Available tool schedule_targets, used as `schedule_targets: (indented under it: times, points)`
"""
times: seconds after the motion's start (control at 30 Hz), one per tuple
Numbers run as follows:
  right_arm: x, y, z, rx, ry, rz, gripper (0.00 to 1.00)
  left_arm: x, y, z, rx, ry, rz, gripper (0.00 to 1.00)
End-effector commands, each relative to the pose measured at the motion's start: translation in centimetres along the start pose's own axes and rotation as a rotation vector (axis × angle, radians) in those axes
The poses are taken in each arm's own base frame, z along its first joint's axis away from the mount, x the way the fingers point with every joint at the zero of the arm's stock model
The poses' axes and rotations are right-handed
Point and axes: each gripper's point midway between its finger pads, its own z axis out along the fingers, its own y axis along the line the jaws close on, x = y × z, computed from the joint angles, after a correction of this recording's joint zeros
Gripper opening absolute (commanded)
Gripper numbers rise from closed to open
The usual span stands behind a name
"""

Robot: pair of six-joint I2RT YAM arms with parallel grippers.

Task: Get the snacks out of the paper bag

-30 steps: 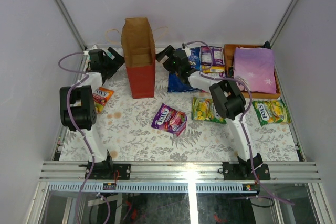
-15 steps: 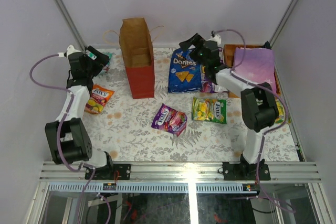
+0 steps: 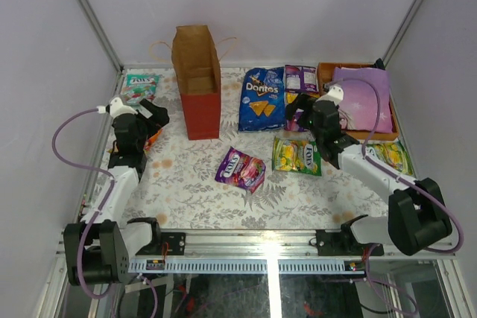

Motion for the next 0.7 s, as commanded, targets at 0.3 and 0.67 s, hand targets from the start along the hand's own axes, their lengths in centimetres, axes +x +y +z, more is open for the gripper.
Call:
schedule_targets:
  times: [0.3, 0.67]
  points:
    - [1.3, -5.5, -4.3, 0.168, -0.056, -0.017, 0.99, -1.6, -2.5, -1.2, 0.103, -0.170, 0.204, 1.00]
    - [1.3, -3.5, -3.7, 0.066, -0.038, -0.050, 0.99, -2.5, -3.3, -2.1, 0.104, -0.195, 0.207, 1.00]
